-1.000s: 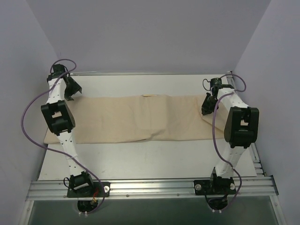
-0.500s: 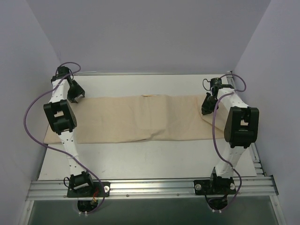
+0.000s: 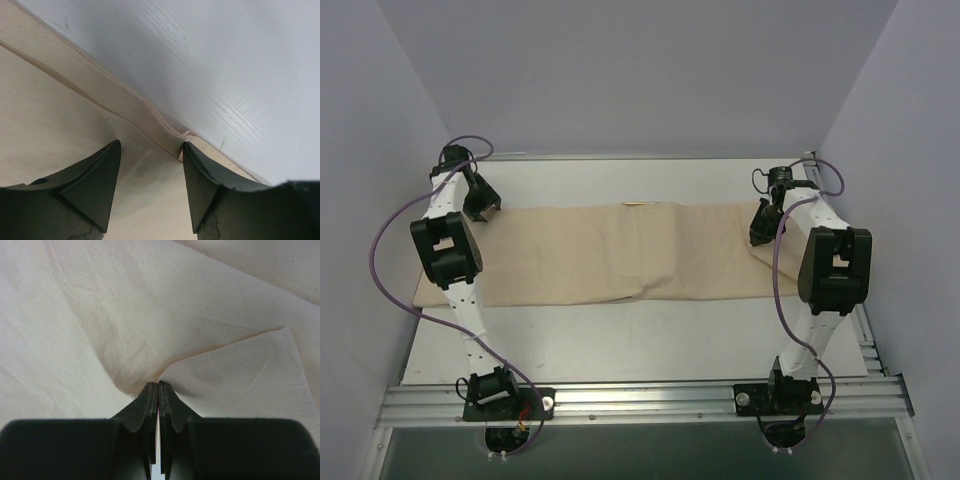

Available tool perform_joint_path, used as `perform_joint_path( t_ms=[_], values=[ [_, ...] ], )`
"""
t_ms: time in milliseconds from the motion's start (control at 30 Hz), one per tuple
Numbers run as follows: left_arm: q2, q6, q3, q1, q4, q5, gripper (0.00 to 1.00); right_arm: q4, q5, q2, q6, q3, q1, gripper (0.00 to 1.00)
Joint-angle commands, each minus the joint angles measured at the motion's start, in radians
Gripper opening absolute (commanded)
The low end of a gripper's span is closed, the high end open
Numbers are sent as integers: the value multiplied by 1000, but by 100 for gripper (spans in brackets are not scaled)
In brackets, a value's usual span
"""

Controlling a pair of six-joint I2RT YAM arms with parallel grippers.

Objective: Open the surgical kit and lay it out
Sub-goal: Open the surgical kit at the center of the board.

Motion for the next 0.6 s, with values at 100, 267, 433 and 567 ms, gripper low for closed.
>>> perform_joint_path(
  t_ms=[100, 267, 433, 567],
  values=[
    [-108, -4, -61, 0, 103, 28, 59, -28, -7, 5, -9, 17, 7, 0],
    [-131, -4, -90, 2, 129, 58, 56, -25, -11, 11, -11, 17, 8, 0],
    [-143, -3, -104, 2, 120, 65, 48, -25, -15, 11, -12, 14, 8, 0],
    [-145, -3, -127, 2, 131, 74, 40, -27, -18, 13, -14, 19, 8, 0]
  ],
)
